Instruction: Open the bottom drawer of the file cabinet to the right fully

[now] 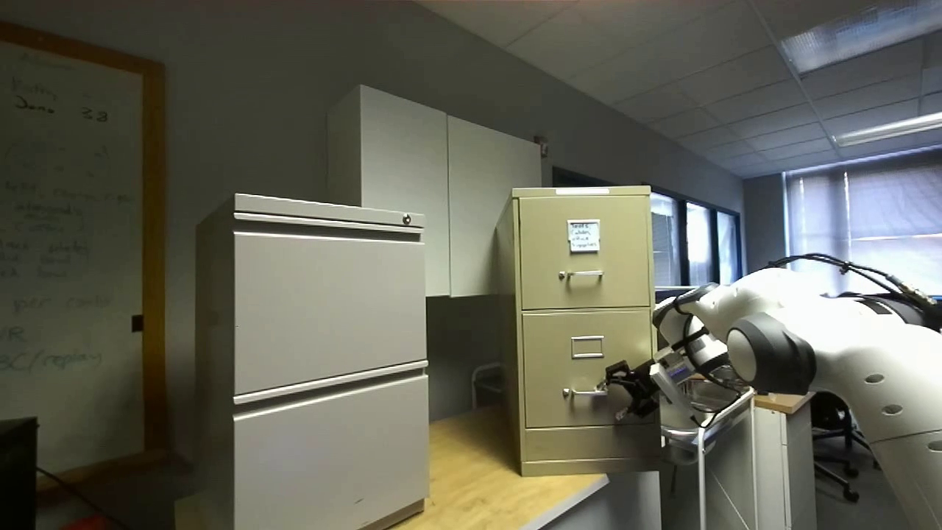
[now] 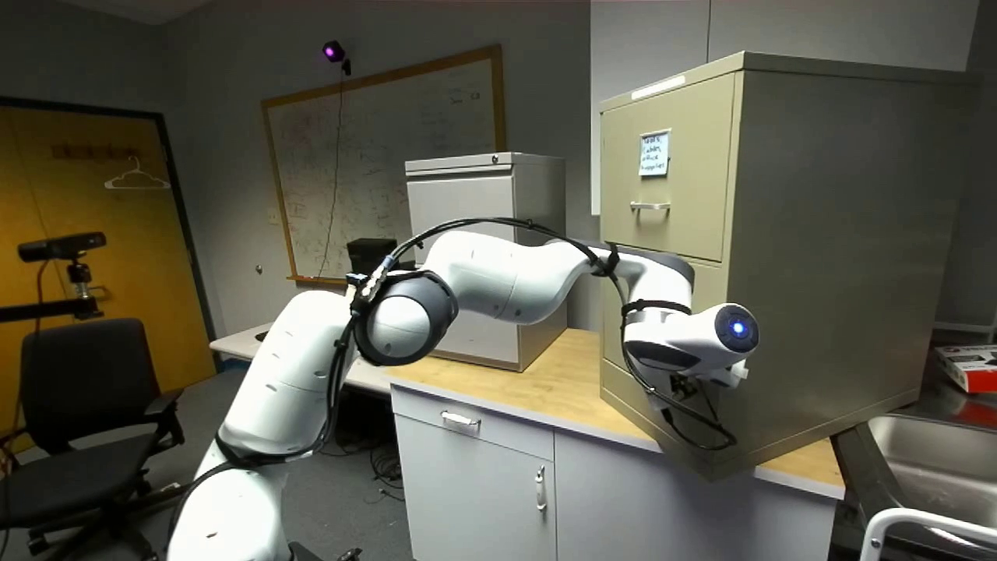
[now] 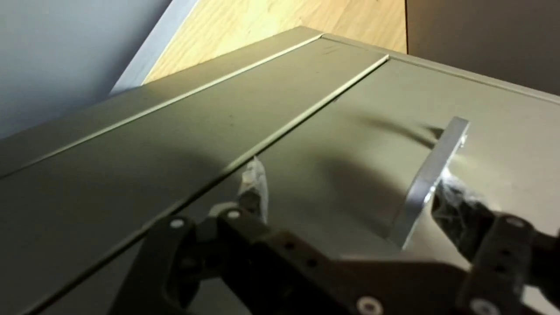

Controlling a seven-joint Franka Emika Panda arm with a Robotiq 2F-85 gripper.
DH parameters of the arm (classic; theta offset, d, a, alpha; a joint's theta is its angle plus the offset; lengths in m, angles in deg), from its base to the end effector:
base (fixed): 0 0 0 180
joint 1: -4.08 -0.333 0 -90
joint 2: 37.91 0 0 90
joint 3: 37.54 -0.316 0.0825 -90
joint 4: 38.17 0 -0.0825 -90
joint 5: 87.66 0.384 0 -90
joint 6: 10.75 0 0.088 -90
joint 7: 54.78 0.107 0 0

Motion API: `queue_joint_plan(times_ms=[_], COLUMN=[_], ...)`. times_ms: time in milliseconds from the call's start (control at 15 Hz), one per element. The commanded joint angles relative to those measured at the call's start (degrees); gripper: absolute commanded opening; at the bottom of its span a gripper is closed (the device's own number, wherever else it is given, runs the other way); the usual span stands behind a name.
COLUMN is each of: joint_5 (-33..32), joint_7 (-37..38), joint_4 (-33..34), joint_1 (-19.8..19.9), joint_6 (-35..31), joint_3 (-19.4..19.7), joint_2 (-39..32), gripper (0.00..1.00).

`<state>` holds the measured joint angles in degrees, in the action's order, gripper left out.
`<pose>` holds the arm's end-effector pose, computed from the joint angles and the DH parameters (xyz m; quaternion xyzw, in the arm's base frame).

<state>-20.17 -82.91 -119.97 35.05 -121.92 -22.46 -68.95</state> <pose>0.5698 -0.4454 0.4191 -0.8280 0.3213 -0.2769 0.3668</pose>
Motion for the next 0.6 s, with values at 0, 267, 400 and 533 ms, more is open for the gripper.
queue_joint_plan(times_ms=[0,267,400,533], joint_5=[-1.5,-9.2,-17.0,-23.6], joint_7=[4.8,10.4,15.3,20.3], joint_4=[5.9,11.9,15.0,18.3], joint_1=[0.8,-0.5,-1.7,-2.2], joint_6=[2.8,5.4,7.2,9.5], joint_3=[-1.0,0.1,1.1,0.9], joint_2=[-3.5,-3.4,-2.3,-0.8], gripper=[0.69,0.37,0.21,0.08])
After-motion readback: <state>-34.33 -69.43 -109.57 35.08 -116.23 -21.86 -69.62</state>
